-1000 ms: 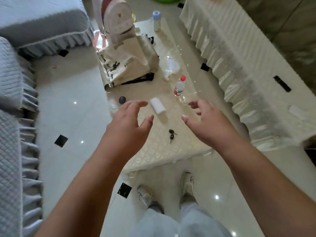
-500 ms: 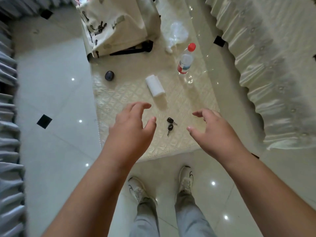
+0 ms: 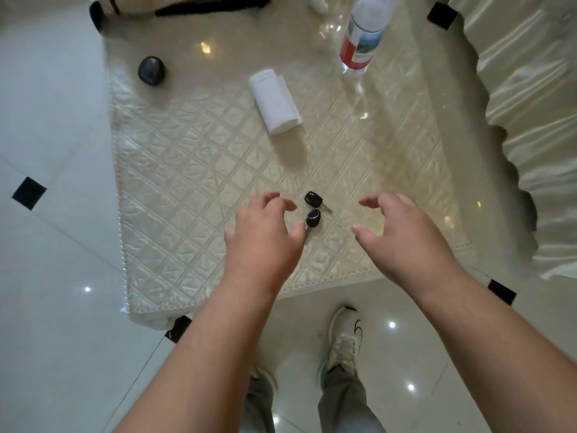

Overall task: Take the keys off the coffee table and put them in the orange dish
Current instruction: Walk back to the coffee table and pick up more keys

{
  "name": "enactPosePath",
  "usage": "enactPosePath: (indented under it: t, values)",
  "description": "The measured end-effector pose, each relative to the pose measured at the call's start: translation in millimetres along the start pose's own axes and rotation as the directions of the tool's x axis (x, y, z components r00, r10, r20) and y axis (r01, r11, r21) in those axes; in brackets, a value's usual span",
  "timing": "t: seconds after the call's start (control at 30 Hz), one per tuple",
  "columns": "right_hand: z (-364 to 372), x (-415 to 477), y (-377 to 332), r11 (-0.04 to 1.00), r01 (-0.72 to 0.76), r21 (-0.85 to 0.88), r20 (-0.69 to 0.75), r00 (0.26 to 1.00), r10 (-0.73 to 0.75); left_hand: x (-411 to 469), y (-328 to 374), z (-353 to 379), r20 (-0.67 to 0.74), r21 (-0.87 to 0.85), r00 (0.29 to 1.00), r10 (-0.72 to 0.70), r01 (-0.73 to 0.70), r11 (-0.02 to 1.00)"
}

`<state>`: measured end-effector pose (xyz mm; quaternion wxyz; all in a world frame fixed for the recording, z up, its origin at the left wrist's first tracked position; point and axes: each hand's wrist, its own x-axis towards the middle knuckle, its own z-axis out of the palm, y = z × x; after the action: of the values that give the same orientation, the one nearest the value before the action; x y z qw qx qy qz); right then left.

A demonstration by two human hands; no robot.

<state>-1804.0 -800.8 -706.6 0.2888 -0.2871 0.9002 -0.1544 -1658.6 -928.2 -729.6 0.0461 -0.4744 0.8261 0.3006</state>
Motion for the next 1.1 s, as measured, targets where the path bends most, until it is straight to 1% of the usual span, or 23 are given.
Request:
enactPosePath:
  t: [0.1, 0.27, 0.43, 0.57, 0.67, 0.77, 0.83, 0.97, 1.03, 1.1]
  values:
    - [23.1, 17.7, 15.0, 1.0, -0.003, -0.024, -0.007, 1.0, 0.003, 14.6, -4.5, 31.6, -0.026, 0.034, 1.0, 0.017, -0.016, 0.999]
    - [54.6, 38.6, 34.8, 0.999, 0.016, -0.042, -0.036, 0.999, -0.017, 33.0, -5.0, 80.8, -0.009, 0.069, 1.0, 0.002, -0.001, 0.998]
    - [74.3, 48.6, 38.1, 0.998, 0.052, -0.047, -0.053, 0.997, -0.054, 38.7, -6.5, 105.6, -0.096, 0.091, 0.993, 0.062, -0.053, 0.994]
    - [80.0, 55.4, 30.7, 0.996, 0.067, -0.056, -0.073, 0.995, -0.071, 42.7, -7.8, 93.6, -0.146, 0.073, 0.985, 0.091, -0.081, 0.994]
    - [79.2, 58.7, 22.0, 0.995, 0.082, -0.062, -0.084, 0.993, -0.087, 34.7, -4.6, 67.1, -0.191, 0.055, 0.973, 0.128, -0.119, 0.991]
    - [77.1, 63.6, 12.6, 0.991, 0.096, -0.093, -0.101, 0.989, -0.106, 25.3, -6.3, 37.7, -0.2, 0.069, 0.968, 0.154, -0.143, 0.987]
    - [79.8, 70.9, 5.6, 0.99, 0.096, -0.107, -0.106, 0.989, -0.108, 20.7, -9.7, 21.5, -0.212, 0.069, 0.965, 0.155, -0.144, 0.987]
    - [95.9, 85.7, -8.2, 0.992, 0.114, -0.06, -0.15, 0.981, -0.121, 15.0, -16.7, 4.0, -0.26, 0.018, 0.957, 0.129, -0.128, 0.992]
    - [106.6, 86.9, -12.3, 0.988, 0.118, -0.101, -0.151, 0.98, -0.132, 12.4, -20.5, 1.7, -0.265, 0.001, 0.957, 0.12, -0.124, 0.992]
    - [114.3, 86.7, -14.7, 0.975, 0.119, -0.189, -0.163, 0.975, -0.151, 12.7, -23.4, 0.8, -0.266, -0.007, 0.957, 0.114, -0.12, 0.993]
